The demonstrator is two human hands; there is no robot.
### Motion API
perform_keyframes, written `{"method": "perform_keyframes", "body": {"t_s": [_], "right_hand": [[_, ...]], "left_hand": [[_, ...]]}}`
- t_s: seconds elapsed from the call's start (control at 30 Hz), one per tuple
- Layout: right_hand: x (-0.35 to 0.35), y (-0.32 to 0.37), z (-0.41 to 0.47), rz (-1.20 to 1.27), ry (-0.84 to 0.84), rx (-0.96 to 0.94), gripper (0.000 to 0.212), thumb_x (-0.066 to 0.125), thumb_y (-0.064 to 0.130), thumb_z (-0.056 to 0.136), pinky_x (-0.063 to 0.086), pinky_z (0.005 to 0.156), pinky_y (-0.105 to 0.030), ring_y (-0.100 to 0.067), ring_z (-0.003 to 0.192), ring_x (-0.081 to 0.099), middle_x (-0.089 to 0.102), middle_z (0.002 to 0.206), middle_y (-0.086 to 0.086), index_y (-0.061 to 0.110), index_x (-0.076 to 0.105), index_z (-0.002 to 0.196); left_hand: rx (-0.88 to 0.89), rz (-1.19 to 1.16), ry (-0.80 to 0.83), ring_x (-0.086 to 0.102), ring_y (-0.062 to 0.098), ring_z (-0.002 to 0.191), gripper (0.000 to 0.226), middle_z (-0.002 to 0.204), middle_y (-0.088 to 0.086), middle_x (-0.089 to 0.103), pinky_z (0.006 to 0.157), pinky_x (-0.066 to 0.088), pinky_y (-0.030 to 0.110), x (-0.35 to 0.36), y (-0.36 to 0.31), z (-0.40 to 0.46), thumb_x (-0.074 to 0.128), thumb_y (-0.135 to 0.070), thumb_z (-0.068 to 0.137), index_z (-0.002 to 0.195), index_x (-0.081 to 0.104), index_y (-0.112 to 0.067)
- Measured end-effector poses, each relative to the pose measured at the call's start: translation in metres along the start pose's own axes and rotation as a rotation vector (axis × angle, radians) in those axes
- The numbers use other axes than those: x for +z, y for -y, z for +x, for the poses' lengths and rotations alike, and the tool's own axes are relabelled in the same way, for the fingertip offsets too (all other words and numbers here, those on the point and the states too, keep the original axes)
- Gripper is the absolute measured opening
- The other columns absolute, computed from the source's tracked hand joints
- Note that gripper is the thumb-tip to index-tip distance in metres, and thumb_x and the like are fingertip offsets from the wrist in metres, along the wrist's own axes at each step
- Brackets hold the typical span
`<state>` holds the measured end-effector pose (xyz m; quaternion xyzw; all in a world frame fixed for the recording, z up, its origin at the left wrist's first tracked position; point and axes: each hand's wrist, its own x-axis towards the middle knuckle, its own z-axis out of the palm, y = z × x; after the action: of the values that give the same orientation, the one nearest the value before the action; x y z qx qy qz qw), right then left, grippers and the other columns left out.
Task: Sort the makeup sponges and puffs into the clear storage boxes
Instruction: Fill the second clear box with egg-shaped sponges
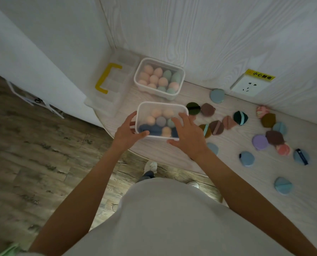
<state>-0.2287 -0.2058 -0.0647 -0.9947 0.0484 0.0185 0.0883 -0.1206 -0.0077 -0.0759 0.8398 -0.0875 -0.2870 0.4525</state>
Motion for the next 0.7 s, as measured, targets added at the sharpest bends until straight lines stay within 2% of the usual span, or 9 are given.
{"method": "perform_keyframes", "body": {"t_s": [0.1, 0.17, 0.2, 0.27, 0.33, 0.37, 0.5, 0.6, 0.7], "right_hand": [[0.003, 0.003, 0.000, -0.047, -0.015, 0.009, 0.080, 0.085, 0.044, 0.048, 0.053, 0.054, -0.029, -0.033, 0.086, 0.065, 0.057, 0.118, -0.025, 0.012, 0.054, 0.115], [0.006, 0.001, -0.001, 0.029, -0.058, 0.010, 0.076, 0.084, 0.041, 0.054, 0.054, 0.059, -0.033, -0.036, 0.094, 0.062, 0.053, 0.123, -0.026, 0.013, 0.053, 0.117], [0.008, -0.003, -0.002, 0.113, -0.087, -0.010, 0.072, 0.082, 0.040, 0.059, 0.054, 0.064, -0.035, -0.037, 0.102, 0.059, 0.050, 0.126, -0.026, 0.013, 0.052, 0.118], [0.005, -0.008, -0.005, 0.350, -0.142, 0.016, 0.061, 0.071, 0.042, 0.072, 0.046, 0.085, -0.035, -0.033, 0.121, 0.043, 0.041, 0.135, -0.023, 0.014, 0.052, 0.122], [0.001, -0.011, -0.009, 0.575, -0.182, 0.185, 0.055, 0.068, 0.037, 0.079, 0.030, 0.100, -0.030, -0.020, 0.126, 0.031, 0.033, 0.139, -0.016, 0.015, 0.051, 0.126], [-0.001, -0.011, -0.010, 0.657, -0.207, 0.292, 0.054, 0.069, 0.031, 0.081, 0.029, 0.102, -0.030, -0.015, 0.124, 0.030, 0.034, 0.138, -0.012, 0.015, 0.049, 0.128], [-0.011, -0.007, -0.004, 1.069, -0.026, 0.645, 0.054, 0.067, 0.023, 0.084, 0.045, 0.093, -0.033, -0.017, 0.111, 0.050, 0.049, 0.118, 0.003, 0.016, 0.041, 0.131], [-0.018, -0.007, -0.005, 1.075, -0.012, 0.653, 0.052, 0.067, 0.022, 0.084, 0.047, 0.091, -0.032, -0.016, 0.105, 0.054, 0.053, 0.114, 0.005, 0.015, 0.043, 0.129], [-0.031, -0.010, -0.004, 1.157, -0.057, 0.642, 0.047, 0.067, 0.025, 0.083, 0.050, 0.092, -0.039, -0.016, 0.105, 0.057, 0.056, 0.112, 0.007, 0.020, 0.046, 0.125]], "left_hand": [[0.005, 0.001, 0.008, 0.057, 0.017, 0.103, 0.084, 0.114, -0.004, 0.054, 0.087, 0.049, 0.032, -0.001, 0.001, 0.000, 0.080, -0.031, 0.070, 0.140, 0.033, -0.032], [0.002, -0.017, 0.012, 0.056, 0.018, 0.104, 0.083, 0.114, -0.003, 0.054, 0.087, 0.049, 0.033, -0.001, 0.000, 0.000, 0.080, -0.030, 0.070, 0.139, 0.034, -0.031], [0.000, -0.029, 0.014, 0.056, 0.017, 0.105, 0.083, 0.115, -0.003, 0.054, 0.088, 0.049, 0.033, -0.001, 0.000, 0.001, 0.080, -0.029, 0.070, 0.139, 0.034, -0.031], [-0.001, -0.046, 0.025, 0.055, 0.015, 0.105, 0.082, 0.116, -0.004, 0.053, 0.087, 0.048, 0.031, -0.001, 0.001, 0.001, 0.080, -0.027, 0.071, 0.139, 0.034, -0.031], [-0.003, -0.058, 0.040, 0.053, 0.013, 0.105, 0.081, 0.118, -0.004, 0.052, 0.085, 0.046, 0.026, 0.000, 0.002, 0.001, 0.078, -0.025, 0.073, 0.140, 0.033, -0.028], [-0.007, -0.068, 0.045, 0.053, 0.013, 0.105, 0.080, 0.120, -0.003, 0.051, 0.083, 0.045, 0.024, 0.000, 0.001, 0.000, 0.077, -0.024, 0.074, 0.140, 0.032, -0.026], [-0.043, -0.111, 0.062, 0.052, 0.009, 0.102, 0.076, 0.120, -0.007, 0.049, 0.071, 0.041, 0.009, 0.001, -0.004, -0.004, 0.075, -0.024, 0.076, 0.139, 0.034, -0.023], [0.009, -0.131, 0.051, 0.054, -0.002, 0.094, 0.075, 0.118, -0.010, 0.052, 0.064, 0.044, 0.004, -0.004, -0.013, -0.011, 0.077, -0.023, 0.074, 0.138, 0.037, -0.024], [0.097, -0.173, -0.035, 0.057, -0.002, 0.096, 0.065, 0.114, -0.012, 0.057, 0.072, 0.048, 0.009, -0.021, -0.026, -0.014, 0.074, -0.024, 0.076, 0.134, 0.043, -0.027]]}}
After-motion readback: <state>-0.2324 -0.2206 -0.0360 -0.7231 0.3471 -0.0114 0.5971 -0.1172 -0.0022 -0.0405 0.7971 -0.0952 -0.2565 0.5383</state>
